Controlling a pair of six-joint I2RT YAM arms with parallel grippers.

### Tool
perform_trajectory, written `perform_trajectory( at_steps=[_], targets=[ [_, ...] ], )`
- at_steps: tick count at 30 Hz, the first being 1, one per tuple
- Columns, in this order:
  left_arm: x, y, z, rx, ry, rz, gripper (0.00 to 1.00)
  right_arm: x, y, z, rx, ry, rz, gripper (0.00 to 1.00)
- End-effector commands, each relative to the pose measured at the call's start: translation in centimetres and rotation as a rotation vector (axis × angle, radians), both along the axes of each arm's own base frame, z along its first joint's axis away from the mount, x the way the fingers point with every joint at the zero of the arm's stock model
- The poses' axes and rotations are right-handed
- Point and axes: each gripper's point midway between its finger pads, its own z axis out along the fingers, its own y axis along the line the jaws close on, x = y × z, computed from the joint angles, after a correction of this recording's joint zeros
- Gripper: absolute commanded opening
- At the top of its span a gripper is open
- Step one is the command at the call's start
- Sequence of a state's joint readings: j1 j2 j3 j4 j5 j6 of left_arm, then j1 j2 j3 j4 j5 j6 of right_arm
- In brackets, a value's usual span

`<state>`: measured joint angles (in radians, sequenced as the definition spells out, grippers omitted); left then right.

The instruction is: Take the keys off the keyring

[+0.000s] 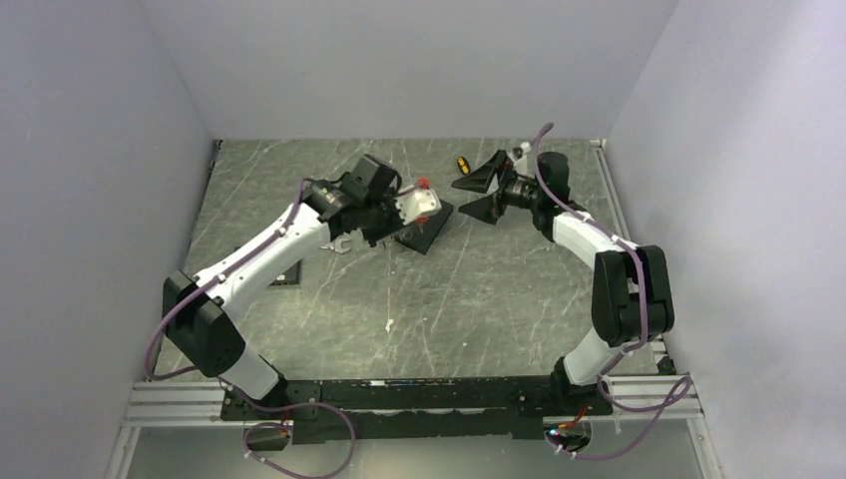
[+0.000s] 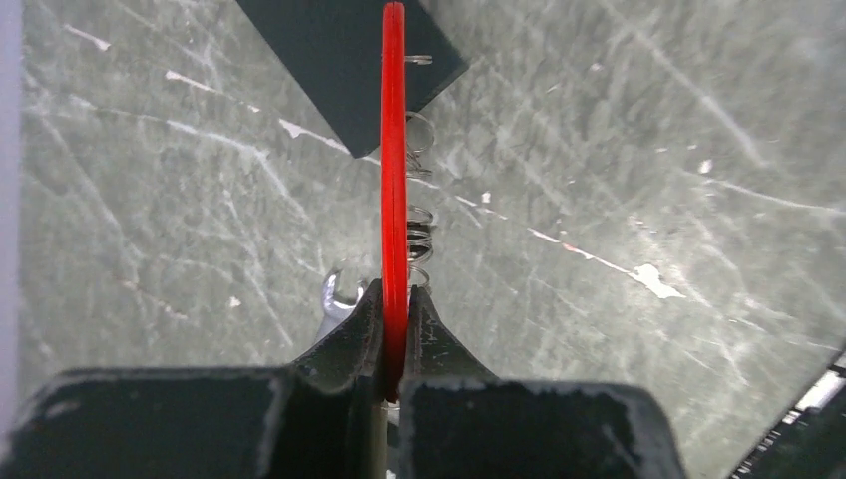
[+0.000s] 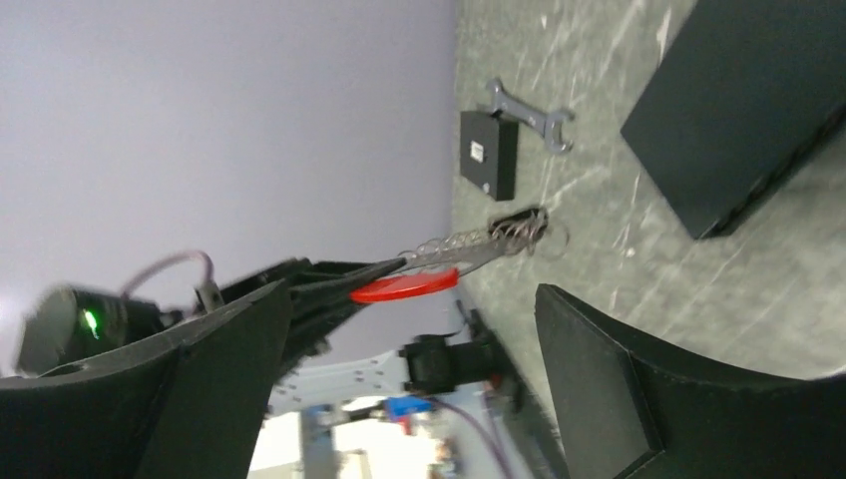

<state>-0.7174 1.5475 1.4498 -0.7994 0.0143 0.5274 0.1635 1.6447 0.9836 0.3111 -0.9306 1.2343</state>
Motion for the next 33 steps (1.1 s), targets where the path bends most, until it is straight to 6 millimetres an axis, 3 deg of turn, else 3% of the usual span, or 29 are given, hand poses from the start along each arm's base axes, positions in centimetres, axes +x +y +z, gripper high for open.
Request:
perform_trajectory(
  at_steps=[1, 4, 9, 13, 17, 20, 26, 29, 33],
  targets=[
    [-3.2, -1.4, 4.4, -0.246, 0.160, -0.101, 0.00, -0.7, -1.2, 5.8, -0.111, -0.430, 0.115, 0.96],
    [-4.0, -1.7, 5.5, -0.301, 0.208, -0.147, 0.00, -1.6, -2.6, 7.2, -0.246, -0.643, 0.136, 0.99],
    [-5.4, -2.8, 6.4, -0.395, 0.294, -0.215, 0.00, -2.3, -5.2, 7.9, -0.523, -1.003, 0.206, 1.00],
    [-6.8, -3.6, 6.5, -0.444, 0.363, -0.277, 0.00, -4.6, -6.4, 8.2, -0.541, -1.229, 0.364, 1.00],
    [-7.6, -4.1, 6.6, -0.478, 0.409, -0.319, 0.00, -5.8, -6.7, 7.6, -0.561, -1.313, 0.429, 1.00],
    [-8.0, -4.4, 6.4, -0.495, 0.437, -0.332, 0.00, -7.5, -5.9, 8.1, -0.506, -1.325, 0.477, 1.00],
    [-8.5, -4.8, 6.4, -0.510, 0.482, -0.357, 0.00, -12.4, -2.3, 8.5, -0.431, -1.373, 0.628, 1.00],
    [-8.8, -5.0, 6.4, -0.522, 0.509, -0.372, 0.00, -13.7, -1.2, 8.2, -0.419, -1.365, 0.681, 0.99],
    [-9.1, -5.1, 6.3, -0.530, 0.531, -0.386, 0.00, -14.6, 0.0, 7.9, -0.405, -1.350, 0.726, 0.89]
  ],
)
